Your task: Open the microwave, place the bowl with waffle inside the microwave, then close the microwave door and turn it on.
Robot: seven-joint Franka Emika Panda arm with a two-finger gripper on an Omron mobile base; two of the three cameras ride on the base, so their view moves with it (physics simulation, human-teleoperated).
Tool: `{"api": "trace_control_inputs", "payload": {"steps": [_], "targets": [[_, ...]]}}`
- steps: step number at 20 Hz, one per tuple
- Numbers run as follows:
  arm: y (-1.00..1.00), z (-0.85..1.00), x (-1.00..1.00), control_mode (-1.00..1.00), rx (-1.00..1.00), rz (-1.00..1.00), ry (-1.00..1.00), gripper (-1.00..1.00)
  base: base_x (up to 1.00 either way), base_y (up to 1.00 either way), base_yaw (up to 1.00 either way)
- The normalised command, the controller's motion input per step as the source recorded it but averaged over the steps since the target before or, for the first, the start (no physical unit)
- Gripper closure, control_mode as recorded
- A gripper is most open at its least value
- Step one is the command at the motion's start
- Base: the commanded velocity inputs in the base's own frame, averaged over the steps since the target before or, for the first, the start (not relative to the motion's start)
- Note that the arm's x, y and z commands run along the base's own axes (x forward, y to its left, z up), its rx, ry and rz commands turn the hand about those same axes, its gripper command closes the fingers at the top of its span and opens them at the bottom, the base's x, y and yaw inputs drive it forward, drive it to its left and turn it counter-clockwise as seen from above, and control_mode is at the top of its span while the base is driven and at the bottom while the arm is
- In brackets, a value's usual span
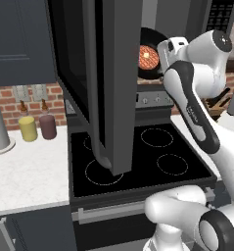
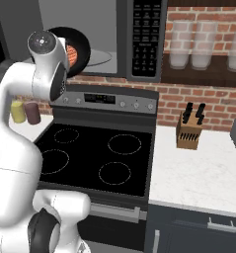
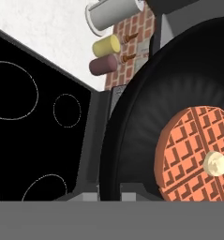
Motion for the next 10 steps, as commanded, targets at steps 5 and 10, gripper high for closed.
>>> {"api": "trace_control_inputs", "payload": {"steps": [5, 10], "targets": [[0.33, 0.01, 0.8, -1.0, 0.0, 0.02, 0.09, 1.0, 0.0, 0.0, 0.0], [0.24, 0.0, 0.79, -1.0, 0.0, 0.0, 0.02, 1.0, 0.0, 0.0, 0.0]]}}
